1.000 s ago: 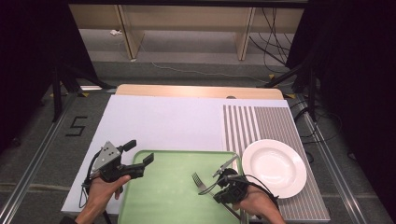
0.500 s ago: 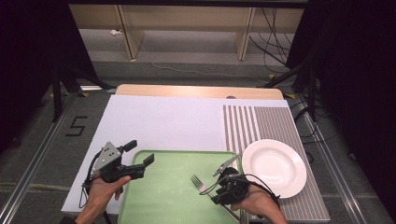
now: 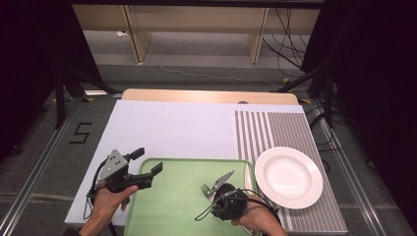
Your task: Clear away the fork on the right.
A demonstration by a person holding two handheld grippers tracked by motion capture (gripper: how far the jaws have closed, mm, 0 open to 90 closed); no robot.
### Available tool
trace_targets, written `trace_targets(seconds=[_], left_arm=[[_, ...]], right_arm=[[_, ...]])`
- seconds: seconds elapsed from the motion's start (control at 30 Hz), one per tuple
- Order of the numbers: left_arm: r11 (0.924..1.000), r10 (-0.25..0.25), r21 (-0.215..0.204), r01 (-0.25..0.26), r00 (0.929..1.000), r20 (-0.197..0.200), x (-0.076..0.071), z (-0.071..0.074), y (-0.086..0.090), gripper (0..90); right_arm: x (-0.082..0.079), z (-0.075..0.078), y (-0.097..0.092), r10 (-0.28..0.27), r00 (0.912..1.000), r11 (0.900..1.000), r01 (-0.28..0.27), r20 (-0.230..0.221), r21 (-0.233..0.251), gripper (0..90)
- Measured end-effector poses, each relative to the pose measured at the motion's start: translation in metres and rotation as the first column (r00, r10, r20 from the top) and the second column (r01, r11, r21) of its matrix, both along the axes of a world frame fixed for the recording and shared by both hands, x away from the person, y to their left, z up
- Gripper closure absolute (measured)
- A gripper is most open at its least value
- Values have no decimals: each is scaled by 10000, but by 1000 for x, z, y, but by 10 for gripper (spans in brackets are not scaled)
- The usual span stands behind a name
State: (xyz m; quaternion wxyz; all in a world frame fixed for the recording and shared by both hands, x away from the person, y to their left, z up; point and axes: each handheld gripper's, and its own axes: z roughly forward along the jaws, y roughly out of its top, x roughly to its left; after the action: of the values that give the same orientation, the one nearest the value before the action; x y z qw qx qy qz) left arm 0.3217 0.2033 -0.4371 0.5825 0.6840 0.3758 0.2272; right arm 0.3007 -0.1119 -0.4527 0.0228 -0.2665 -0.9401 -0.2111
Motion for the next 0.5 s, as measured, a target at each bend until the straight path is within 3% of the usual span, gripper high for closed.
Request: trace_targets(seconds=[0.13,0.5], left_arm=[[10000,-8,33,8,10000,-12,0,0,1,157],[10000,-43,60,43,10000,6,0,0,0,158]], right_arm=[[0,-4,1,34,10000,9994,-31,85,-348,900],[3,-7,1,-75,9995,9974,96,292,-717,900]])
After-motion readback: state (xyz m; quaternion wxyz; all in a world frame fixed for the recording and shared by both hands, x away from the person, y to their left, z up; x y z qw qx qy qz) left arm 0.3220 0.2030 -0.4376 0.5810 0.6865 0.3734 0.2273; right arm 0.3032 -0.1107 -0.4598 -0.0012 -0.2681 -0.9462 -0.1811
